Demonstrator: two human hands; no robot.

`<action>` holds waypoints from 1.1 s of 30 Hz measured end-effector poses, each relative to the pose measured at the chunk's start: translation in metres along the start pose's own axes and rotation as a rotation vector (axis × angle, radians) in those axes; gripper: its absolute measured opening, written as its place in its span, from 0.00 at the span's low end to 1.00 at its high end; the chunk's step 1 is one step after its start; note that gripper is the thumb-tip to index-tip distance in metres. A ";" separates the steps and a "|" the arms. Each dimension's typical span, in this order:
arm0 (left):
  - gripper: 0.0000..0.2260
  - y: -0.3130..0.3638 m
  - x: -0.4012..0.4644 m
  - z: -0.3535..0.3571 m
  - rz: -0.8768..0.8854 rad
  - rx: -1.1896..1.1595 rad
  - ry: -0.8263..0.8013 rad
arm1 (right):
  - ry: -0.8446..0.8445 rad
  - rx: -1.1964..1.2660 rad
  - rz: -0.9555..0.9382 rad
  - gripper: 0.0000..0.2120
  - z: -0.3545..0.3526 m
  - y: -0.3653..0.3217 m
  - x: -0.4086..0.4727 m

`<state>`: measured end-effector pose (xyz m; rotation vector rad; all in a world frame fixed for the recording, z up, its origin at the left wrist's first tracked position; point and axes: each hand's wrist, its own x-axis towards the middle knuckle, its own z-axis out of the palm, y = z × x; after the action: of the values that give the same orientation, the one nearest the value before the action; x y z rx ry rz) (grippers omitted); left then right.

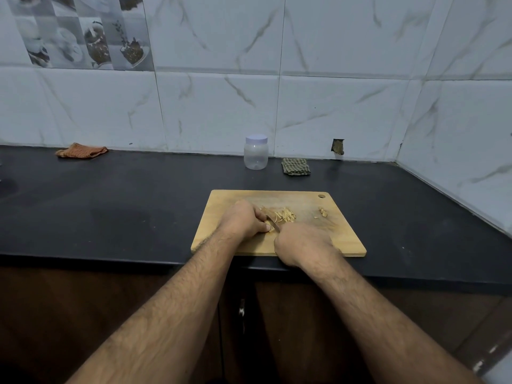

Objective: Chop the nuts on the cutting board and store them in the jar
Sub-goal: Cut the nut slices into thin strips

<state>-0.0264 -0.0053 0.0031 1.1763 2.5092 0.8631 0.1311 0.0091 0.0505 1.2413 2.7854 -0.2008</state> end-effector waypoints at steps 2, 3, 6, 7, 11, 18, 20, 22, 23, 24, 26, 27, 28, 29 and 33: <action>0.13 0.001 -0.001 0.000 -0.006 0.007 0.001 | 0.002 -0.010 -0.001 0.15 0.003 0.003 -0.005; 0.12 0.001 -0.001 0.000 -0.006 0.010 0.002 | 0.000 -0.010 0.000 0.15 0.005 0.005 -0.008; 0.11 0.002 -0.001 0.000 -0.002 0.015 -0.001 | -0.018 0.044 0.020 0.11 0.013 0.014 -0.018; 0.11 0.002 -0.001 0.000 -0.003 0.012 -0.002 | -0.017 0.062 0.025 0.10 0.015 0.016 -0.021; 0.12 0.002 -0.002 0.000 -0.007 -0.005 -0.005 | -0.026 0.046 0.026 0.11 0.017 0.020 -0.028; 0.12 0.002 -0.004 0.001 -0.005 -0.007 0.012 | 0.000 0.044 0.033 0.12 0.012 0.015 -0.020; 0.12 0.002 -0.004 0.002 -0.006 -0.016 0.019 | 0.007 0.023 0.038 0.14 0.008 0.013 -0.015; 0.12 0.002 -0.004 0.002 -0.009 -0.018 0.027 | 0.023 0.015 0.038 0.14 0.005 0.013 -0.012; 0.12 0.001 -0.004 0.003 -0.012 -0.026 0.031 | 0.030 0.011 0.032 0.14 0.004 0.012 -0.010; 0.12 0.000 -0.004 0.003 -0.015 -0.039 0.034 | 0.035 0.005 0.024 0.14 0.004 0.012 -0.009; 0.11 -0.001 -0.004 0.005 -0.023 -0.055 0.045 | 0.044 -0.001 0.006 0.14 0.004 0.010 -0.006; 0.11 -0.001 -0.004 0.005 -0.027 -0.056 0.051 | 0.046 0.002 0.000 0.15 0.004 0.008 -0.005; 0.11 -0.001 -0.005 0.006 -0.028 -0.052 0.057 | 0.045 0.009 -0.002 0.15 0.004 0.007 -0.004; 0.12 -0.001 -0.005 0.006 -0.025 -0.040 0.062 | 0.044 0.016 -0.002 0.15 0.003 0.006 -0.003; 0.14 -0.001 -0.005 0.005 -0.003 -0.003 0.064 | 0.026 0.026 -0.004 0.16 0.001 0.001 0.000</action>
<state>-0.0216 -0.0078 -0.0013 1.1619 2.5581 0.9179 0.1323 0.0099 0.0495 1.2536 2.8164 -0.2230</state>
